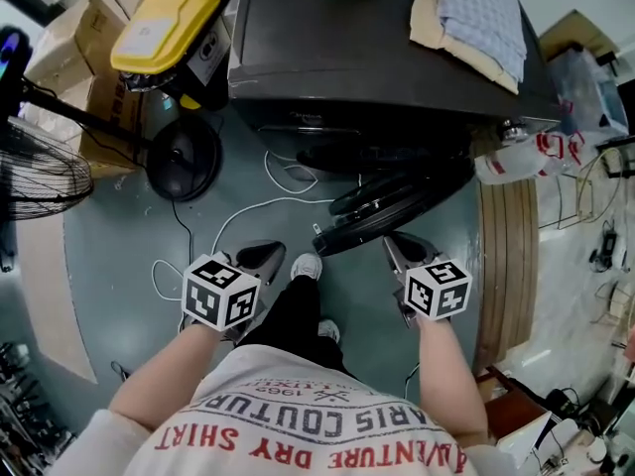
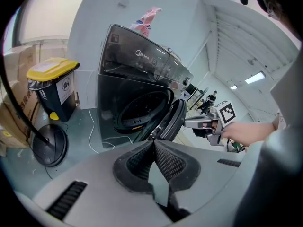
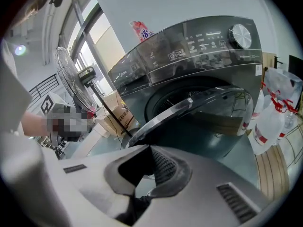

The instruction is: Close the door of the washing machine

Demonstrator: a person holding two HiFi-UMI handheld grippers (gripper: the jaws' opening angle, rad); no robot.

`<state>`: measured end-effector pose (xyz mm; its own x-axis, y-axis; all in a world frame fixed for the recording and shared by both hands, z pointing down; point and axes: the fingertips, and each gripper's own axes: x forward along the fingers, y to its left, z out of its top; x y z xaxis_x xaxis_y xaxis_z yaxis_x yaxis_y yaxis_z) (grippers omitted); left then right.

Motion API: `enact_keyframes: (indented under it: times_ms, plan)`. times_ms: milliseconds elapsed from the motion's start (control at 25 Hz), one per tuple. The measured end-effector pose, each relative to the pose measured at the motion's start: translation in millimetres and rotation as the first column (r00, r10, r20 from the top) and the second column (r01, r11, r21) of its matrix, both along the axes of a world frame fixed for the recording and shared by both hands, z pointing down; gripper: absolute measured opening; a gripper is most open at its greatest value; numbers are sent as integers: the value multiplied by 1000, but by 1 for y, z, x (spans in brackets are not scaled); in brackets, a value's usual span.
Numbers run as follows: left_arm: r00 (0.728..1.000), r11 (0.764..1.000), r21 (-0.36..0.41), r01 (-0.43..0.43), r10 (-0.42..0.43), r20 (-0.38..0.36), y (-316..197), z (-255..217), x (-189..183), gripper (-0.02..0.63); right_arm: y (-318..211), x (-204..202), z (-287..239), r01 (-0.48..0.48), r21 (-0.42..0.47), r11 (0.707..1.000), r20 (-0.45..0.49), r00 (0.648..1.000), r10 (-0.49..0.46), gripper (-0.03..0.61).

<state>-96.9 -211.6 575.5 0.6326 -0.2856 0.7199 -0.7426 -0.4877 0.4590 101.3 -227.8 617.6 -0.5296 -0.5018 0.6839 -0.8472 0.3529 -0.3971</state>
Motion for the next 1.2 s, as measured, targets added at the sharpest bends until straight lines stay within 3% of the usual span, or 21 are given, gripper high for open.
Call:
enact_keyframes:
  times_ms: [240, 640, 1200]
  plan:
    - [999, 999, -7, 53, -53, -11, -9, 0, -13, 29, -24, -13, -2, 13, 19, 1000, 15, 1000, -14, 21]
    - [985, 984, -59, 170, -171, -16, -14, 19, -43, 29, -75, -27, -3, -50, 80, 996, 37, 998, 47, 21]
    - [976, 973, -72, 217, -218, -6, -19, 26, -61, 29, -129, -29, -3, -97, 133, 986, -22, 995, 101, 21]
